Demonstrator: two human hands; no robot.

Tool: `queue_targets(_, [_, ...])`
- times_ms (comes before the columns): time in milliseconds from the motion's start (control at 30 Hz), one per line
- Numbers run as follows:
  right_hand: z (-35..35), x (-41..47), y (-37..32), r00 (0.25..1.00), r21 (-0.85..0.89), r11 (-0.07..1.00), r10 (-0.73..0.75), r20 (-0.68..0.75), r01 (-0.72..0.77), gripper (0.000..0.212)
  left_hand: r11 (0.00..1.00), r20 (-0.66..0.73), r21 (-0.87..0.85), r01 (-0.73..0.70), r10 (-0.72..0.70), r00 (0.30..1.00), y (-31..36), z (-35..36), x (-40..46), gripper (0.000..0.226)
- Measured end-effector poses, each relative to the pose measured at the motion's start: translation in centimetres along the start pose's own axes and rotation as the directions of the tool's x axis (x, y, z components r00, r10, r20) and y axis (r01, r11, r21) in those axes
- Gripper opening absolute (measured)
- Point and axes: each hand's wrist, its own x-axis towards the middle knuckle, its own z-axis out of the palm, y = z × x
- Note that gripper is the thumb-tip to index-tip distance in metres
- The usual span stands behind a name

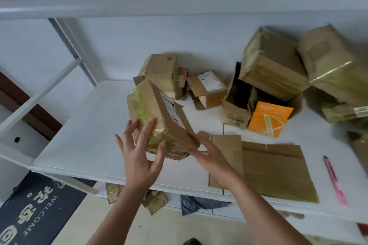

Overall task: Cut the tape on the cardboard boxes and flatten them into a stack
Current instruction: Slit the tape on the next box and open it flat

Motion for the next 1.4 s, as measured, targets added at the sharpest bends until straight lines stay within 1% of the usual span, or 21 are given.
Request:
queue_targets(67, [-2.7, -1.9, 0.5, 0.999, 0.052, 0.999, 0.012, -0.036, -0.01, 0.035, 0.996, 0.004, 0.02, -0.09, 0.09, 0.996, 2.9, 1.5, -0.4, 0.054])
queue_targets(167, [-6.8, -4.3, 1.2, 0.992, 0.182, 0.981, 0.084, -0.091, -0.066, 0.02, 0.982, 0.034, -0.031, -0.189, 0.19, 0.981, 7.0, 4.3, -0.7, 0.052])
queue_targets(400, [-15.4, -10.1, 4.0, 0.97, 0.232, 0.96, 0.191, -0.148, -0.153, 0.025, 0.921, 0.052, -0.083, -0.38, 0.385, 0.922, 14.7, 11.0, -2.3, 0.037])
queue_targets(533, [-18.9, -12.2, 6.2, 0.955, 0.229, 0.945, 0.266, -0.129, -0.232, 0.02, 0.91, 0.064, -0.12, -0.397, 0.406, 0.912, 17.0, 14.6, -4.2, 0.039])
queue_targets(600, [-20.1, -13.1, 7.5, 0.949, 0.167, 0.944, 0.302, -0.09, -0.285, 0.017, 0.922, 0.117, -0.126, -0.367, 0.381, 0.917, 17.5, 16.1, -5.3, 0.041])
queue_targets(633, [-20.6, -13.5, 8.3, 0.951, 0.07, 0.956, 0.291, -0.105, -0.285, 0.012, 0.916, 0.154, -0.117, -0.384, 0.398, 0.904, 17.7, 16.9, -5.8, 0.041])
queue_targets(667, [-21.3, -13.8, 8.9, 0.954, -0.021, 0.965, 0.254, -0.161, -0.26, 0.006, 0.9, 0.186, -0.101, -0.424, 0.436, 0.881, 17.9, 17.7, -6.5, 0.04])
queue_targets(700, [-22.0, -13.9, 9.7, 0.943, -0.075, 0.97, 0.204, -0.261, -0.231, 0.01, 0.882, 0.201, -0.085, -0.464, 0.472, 0.859, 18.0, 18.4, -7.2, 0.039])
queue_targets(733, [-22.8, -13.9, 10.4, 0.911, -0.09, 0.976, 0.152, -0.383, -0.2, 0.016, 0.876, 0.195, -0.077, -0.476, 0.482, 0.854, 18.0, 19.0, -7.8, 0.038])
queue_targets(800, [-24.8, -13.8, 12.2, 0.791, -0.157, 0.973, 0.037, -0.61, -0.167, 0.019, 0.904, 0.139, -0.073, -0.421, 0.428, 0.893, 18.1, 19.6, -8.7, 0.036])
queue_targets(833, [-26.0, -13.6, 13.4, 0.73, -0.229, 0.954, -0.014, -0.683, -0.196, 0.018, 0.915, 0.109, -0.073, -0.397, 0.403, 0.909, 18.0, 19.7, -9.0, 0.037])
queue_targets(867, [-27.0, -13.4, 14.3, 0.692, -0.302, 0.914, -0.033, -0.721, -0.271, 0.02, 0.919, 0.087, -0.073, -0.388, 0.393, 0.915, 17.7, 19.7, -9.3, 0.037])
queue_targets(933, [-28.8, -13.3, 16.3, 0.655, -0.358, 0.815, 0.035, -0.755, -0.456, 0.031, 0.919, 0.069, -0.07, -0.388, 0.392, 0.917, 17.3, 19.4, -9.8, 0.036])
queue_targets(1033, [-29.8, -13.3, 18.5, 0.678, -0.487, 0.606, 0.122, -0.725, -0.629, 0.045, 0.919, 0.075, -0.063, -0.388, 0.392, 0.917, 17.1, 19.1, -10.2, 0.033])
queue_targets(1100, [-30.1, -13.0, 18.6, 0.683, -0.502, 0.575, 0.142, -0.716, -0.646, 0.039, 0.924, 0.095, -0.054, -0.378, 0.381, 0.92, 17.3, 19.1, -10.2, 0.034])
queue_targets(1133, [-30.1, -12.8, 18.2, 0.689, -0.476, 0.615, 0.156, -0.708, -0.629, 0.034, 0.927, 0.105, -0.049, -0.373, 0.376, 0.921, 17.5, 19.1, -10.2, 0.036])
queue_targets(1167, [-30.0, -12.5, 17.7, 0.701, -0.424, 0.699, 0.156, -0.696, -0.576, 0.027, 0.927, 0.11, -0.043, -0.372, 0.375, 0.921, 17.5, 19.1, -10.2, 0.036])
queue_targets(1233, [-29.6, -12.0, 15.9, 0.745, -0.282, 0.884, 0.104, -0.659, -0.373, 0.016, 0.928, 0.117, -0.032, -0.371, 0.372, 0.921, 17.6, 19.0, -10.4, 0.036])
queue_targets(1267, [-29.2, -11.9, 14.5, 0.768, -0.235, 0.937, 0.052, -0.638, -0.258, 0.016, 0.93, 0.119, -0.025, -0.367, 0.367, 0.923, 17.6, 19.0, -10.5, 0.036])
queue_targets(1333, [-28.2, -11.6, 11.3, 0.801, -0.196, 0.98, -0.081, -0.593, -0.046, 0.016, 0.935, 0.118, -0.012, -0.356, 0.355, 0.928, 17.5, 18.9, -10.7, 0.036])
queue_targets(1400, [-27.0, -11.5, 7.8, 0.812, -0.202, 0.973, -0.206, -0.546, 0.11, 0.015, 0.941, 0.116, -0.014, -0.337, 0.336, 0.935, 17.5, 18.7, -10.9, 0.036])
